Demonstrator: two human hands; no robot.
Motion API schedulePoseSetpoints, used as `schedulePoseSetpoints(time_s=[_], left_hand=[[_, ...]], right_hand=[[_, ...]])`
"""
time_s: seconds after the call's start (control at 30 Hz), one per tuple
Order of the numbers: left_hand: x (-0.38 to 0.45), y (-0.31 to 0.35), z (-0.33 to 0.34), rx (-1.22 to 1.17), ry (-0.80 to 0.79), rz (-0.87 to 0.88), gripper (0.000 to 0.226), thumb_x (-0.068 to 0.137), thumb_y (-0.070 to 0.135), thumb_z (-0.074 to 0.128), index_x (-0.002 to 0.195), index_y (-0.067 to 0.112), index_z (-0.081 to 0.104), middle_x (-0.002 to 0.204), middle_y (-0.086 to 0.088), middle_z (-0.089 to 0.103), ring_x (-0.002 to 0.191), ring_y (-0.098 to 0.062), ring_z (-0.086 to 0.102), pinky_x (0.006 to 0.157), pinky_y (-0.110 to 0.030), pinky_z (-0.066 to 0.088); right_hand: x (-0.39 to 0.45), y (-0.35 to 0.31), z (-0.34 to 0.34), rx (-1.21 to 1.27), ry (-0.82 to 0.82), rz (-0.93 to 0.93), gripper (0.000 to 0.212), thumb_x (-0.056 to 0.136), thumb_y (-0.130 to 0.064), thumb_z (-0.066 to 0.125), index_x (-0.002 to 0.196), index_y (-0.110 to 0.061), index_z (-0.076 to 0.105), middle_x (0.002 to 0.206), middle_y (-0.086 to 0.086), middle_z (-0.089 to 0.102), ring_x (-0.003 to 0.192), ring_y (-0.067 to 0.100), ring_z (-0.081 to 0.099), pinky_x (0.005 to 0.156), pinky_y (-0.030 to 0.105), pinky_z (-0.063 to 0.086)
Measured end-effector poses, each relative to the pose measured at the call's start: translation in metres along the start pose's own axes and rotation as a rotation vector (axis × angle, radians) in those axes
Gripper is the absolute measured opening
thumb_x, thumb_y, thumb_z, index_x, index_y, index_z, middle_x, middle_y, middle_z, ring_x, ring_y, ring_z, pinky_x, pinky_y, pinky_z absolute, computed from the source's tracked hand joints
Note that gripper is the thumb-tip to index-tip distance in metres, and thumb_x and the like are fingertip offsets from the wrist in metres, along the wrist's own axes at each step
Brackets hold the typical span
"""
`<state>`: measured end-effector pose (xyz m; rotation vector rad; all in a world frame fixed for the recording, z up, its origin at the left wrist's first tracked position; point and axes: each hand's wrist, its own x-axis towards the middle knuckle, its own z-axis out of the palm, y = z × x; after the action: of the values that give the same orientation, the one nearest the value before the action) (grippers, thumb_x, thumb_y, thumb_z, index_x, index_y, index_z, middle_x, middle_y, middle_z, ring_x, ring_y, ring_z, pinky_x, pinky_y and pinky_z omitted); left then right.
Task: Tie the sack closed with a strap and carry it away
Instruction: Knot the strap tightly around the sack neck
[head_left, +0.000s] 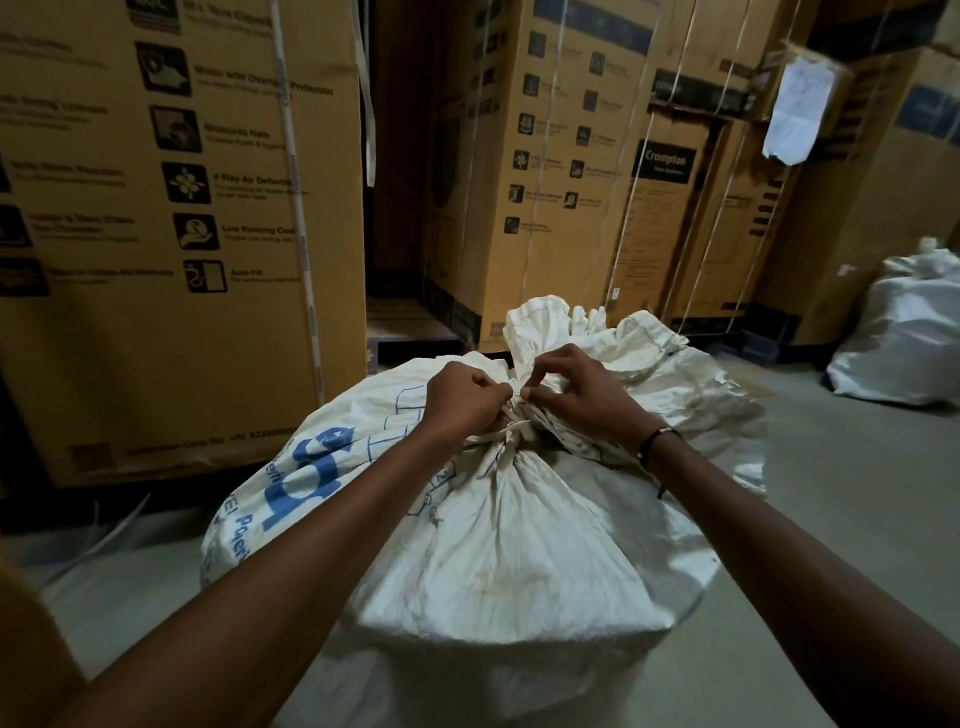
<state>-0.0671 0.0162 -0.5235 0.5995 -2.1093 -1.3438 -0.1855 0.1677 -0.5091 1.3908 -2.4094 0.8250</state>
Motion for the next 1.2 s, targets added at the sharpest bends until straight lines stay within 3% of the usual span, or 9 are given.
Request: schedulePoseSetpoints(time_s=[0.13, 0.23, 0.33, 0.57, 0.67, 0.83, 0.97, 1.03, 1.2], left_hand=[[0.006, 0.001, -0.001, -0.118, -0.112, -0.113, 0.017, 0.095, 0.000, 0.063, 0.085, -0.004, 0.077, 0.071, -0.017, 0.074, 0.059, -0.024, 0.072, 0.062, -0.031, 0.062], [0.008, 0.006, 0.000, -0.155, -0.133, -0.203, 0.019, 0.098, -0.010, 0.055, 0.096, -0.011, 0.074, 0.068, -0.017, 0.066, 0.037, -0.013, 0.061, 0.042, -0.021, 0.052], [0.014, 0.009, 0.005, -0.149, -0.141, -0.297, 0.024, 0.101, -0.014, 0.045, 0.095, -0.006, 0.067, 0.065, -0.016, 0.059, 0.023, -0.009, 0.050, 0.030, -0.014, 0.038], [0.028, 0.006, 0.017, -0.094, -0.209, -0.433, 0.043, 0.109, 0.001, 0.032, 0.070, 0.007, 0.048, 0.067, -0.008, 0.048, 0.020, -0.011, 0.044, 0.028, -0.011, 0.033], [0.027, 0.010, 0.019, -0.100, -0.263, -0.461, 0.046, 0.112, 0.006, 0.030, 0.068, 0.010, 0.044, 0.068, -0.005, 0.044, 0.043, -0.013, 0.044, 0.043, -0.022, 0.036], [0.030, 0.009, 0.021, -0.106, -0.267, -0.469, 0.043, 0.110, 0.004, 0.034, 0.068, 0.007, 0.045, 0.070, -0.010, 0.042, 0.057, -0.021, 0.038, 0.055, -0.029, 0.032], [0.030, 0.008, 0.019, -0.151, -0.273, -0.477, 0.042, 0.110, 0.005, 0.034, 0.070, 0.008, 0.046, 0.061, -0.008, 0.046, 0.048, -0.019, 0.043, 0.045, -0.024, 0.036], [0.030, 0.008, 0.019, -0.182, -0.276, -0.481, 0.041, 0.108, 0.006, 0.033, 0.070, 0.009, 0.048, 0.060, -0.006, 0.048, 0.046, -0.017, 0.043, 0.042, -0.018, 0.034], [0.024, 0.009, 0.019, -0.203, -0.268, -0.496, 0.038, 0.107, 0.004, 0.034, 0.074, 0.009, 0.053, 0.069, -0.007, 0.050, 0.055, -0.017, 0.043, 0.051, -0.026, 0.038]], right_hand=[[-0.001, 0.000, 0.002, 0.002, 0.013, -0.022, 0.010, 0.098, -0.034, 0.074, 0.106, -0.030, 0.079, 0.114, -0.010, 0.057, 0.107, 0.005, 0.052, 0.075, 0.015, 0.037], [0.001, -0.002, 0.003, 0.004, -0.005, -0.030, 0.015, 0.099, -0.032, 0.072, 0.111, -0.031, 0.081, 0.117, -0.008, 0.063, 0.114, 0.001, 0.048, 0.077, 0.022, 0.037], [0.004, -0.002, 0.002, 0.005, -0.046, -0.034, 0.019, 0.101, -0.034, 0.068, 0.115, -0.035, 0.080, 0.125, -0.003, 0.067, 0.124, 0.007, 0.050, 0.077, 0.012, 0.033], [0.000, -0.012, 0.002, -0.049, -0.123, -0.054, 0.029, 0.105, -0.026, 0.063, 0.129, -0.038, 0.074, 0.124, -0.004, 0.052, 0.113, 0.008, 0.047, 0.086, 0.029, 0.040], [0.000, -0.005, 0.005, -0.003, -0.101, 0.015, 0.026, 0.104, -0.032, 0.064, 0.130, -0.031, 0.065, 0.132, 0.005, 0.058, 0.106, 0.016, 0.055, 0.086, 0.032, 0.040], [0.003, -0.004, 0.009, 0.002, -0.084, 0.036, 0.021, 0.105, -0.028, 0.061, 0.124, -0.024, 0.068, 0.123, 0.002, 0.058, 0.100, 0.016, 0.053, 0.082, 0.030, 0.035], [0.002, -0.002, 0.008, 0.013, -0.088, -0.002, 0.018, 0.106, -0.026, 0.061, 0.122, -0.025, 0.070, 0.115, -0.001, 0.058, 0.092, 0.013, 0.053, 0.072, 0.024, 0.036], [0.002, 0.000, 0.008, 0.046, -0.074, -0.003, 0.016, 0.105, -0.026, 0.062, 0.119, -0.025, 0.070, 0.112, 0.004, 0.064, 0.092, 0.018, 0.058, 0.077, 0.031, 0.040], [0.004, 0.004, 0.008, 0.151, -0.044, 0.024, 0.009, 0.103, -0.024, 0.065, 0.110, -0.026, 0.071, 0.119, 0.005, 0.074, 0.110, 0.027, 0.067, 0.100, 0.044, 0.050]])
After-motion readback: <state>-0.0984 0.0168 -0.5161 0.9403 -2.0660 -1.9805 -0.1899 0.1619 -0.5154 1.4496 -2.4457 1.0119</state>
